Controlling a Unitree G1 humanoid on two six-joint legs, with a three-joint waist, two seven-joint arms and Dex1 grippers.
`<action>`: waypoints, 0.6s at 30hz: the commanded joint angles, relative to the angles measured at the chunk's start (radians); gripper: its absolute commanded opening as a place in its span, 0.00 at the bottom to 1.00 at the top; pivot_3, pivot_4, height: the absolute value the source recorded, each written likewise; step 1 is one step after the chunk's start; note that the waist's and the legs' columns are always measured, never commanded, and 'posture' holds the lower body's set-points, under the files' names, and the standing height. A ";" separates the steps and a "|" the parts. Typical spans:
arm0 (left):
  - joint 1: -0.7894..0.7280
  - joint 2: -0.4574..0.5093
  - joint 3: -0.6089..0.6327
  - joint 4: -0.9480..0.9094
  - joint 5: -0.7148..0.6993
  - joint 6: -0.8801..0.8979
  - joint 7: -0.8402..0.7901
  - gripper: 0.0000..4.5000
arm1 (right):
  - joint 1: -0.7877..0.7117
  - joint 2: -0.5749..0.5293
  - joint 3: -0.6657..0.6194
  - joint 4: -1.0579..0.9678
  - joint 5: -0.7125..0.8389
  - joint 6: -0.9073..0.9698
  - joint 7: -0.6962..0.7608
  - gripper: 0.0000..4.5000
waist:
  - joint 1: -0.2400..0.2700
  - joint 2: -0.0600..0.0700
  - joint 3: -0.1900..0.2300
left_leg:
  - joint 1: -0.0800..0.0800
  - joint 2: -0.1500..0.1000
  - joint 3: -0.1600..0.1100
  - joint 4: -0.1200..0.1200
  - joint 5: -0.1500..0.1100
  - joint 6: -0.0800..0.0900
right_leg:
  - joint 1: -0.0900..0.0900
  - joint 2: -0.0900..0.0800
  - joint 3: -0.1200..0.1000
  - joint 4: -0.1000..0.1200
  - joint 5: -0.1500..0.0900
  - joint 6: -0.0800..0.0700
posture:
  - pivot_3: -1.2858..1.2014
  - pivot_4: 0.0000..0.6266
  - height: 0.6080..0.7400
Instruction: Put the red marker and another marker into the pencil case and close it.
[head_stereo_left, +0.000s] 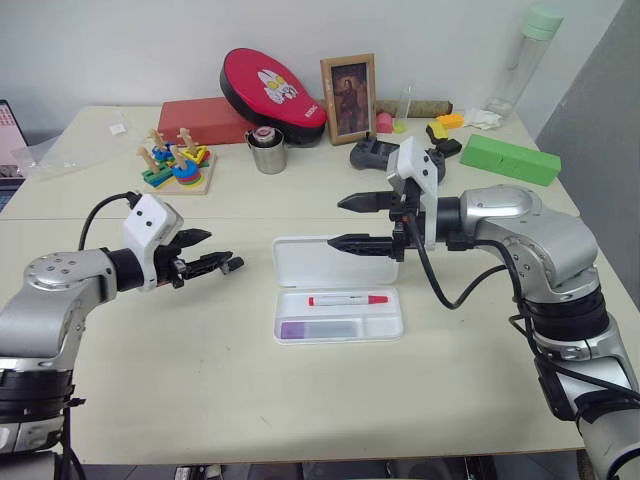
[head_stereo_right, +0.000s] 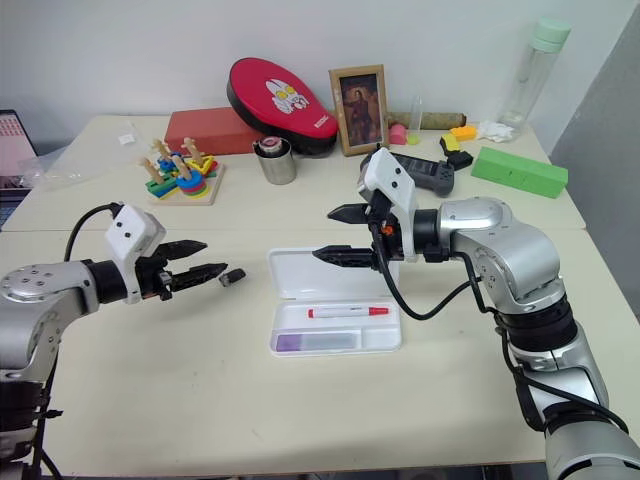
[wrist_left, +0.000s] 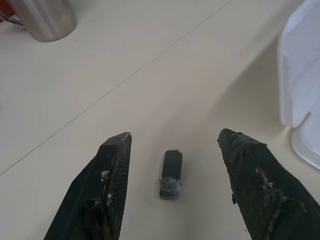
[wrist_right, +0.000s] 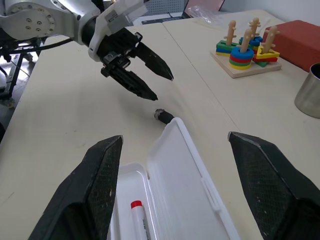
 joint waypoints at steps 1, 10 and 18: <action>-0.058 -0.032 -0.016 0.097 0.027 -0.034 -0.004 0.65 | -0.007 -0.012 -0.012 -0.042 0.001 -0.015 -0.009 0.78 | -0.001 0.000 0.000 | 0.000 0.000 0.000 0.000 0.000 0.000 | 0.000 0.000 0.000 0.000 0.000 0.000 | 0.52 0.24 1.00; -0.124 -0.095 -0.058 0.272 0.092 -0.096 -0.018 0.65 | 0.002 -0.023 -0.017 -0.057 0.011 -0.004 -0.023 0.78 | -0.002 0.000 0.000 | 0.000 0.000 0.000 0.000 0.000 0.000 | 0.000 0.000 0.000 0.000 0.000 0.000 | 0.52 0.24 1.00; -0.144 -0.121 -0.060 0.338 0.128 -0.128 -0.017 0.65 | 0.005 -0.026 -0.019 -0.063 0.014 0.001 -0.031 0.78 | -0.002 0.000 0.000 | 0.000 0.000 0.000 0.000 0.000 0.000 | 0.000 0.000 0.000 0.000 0.000 0.000 | 0.52 0.24 1.00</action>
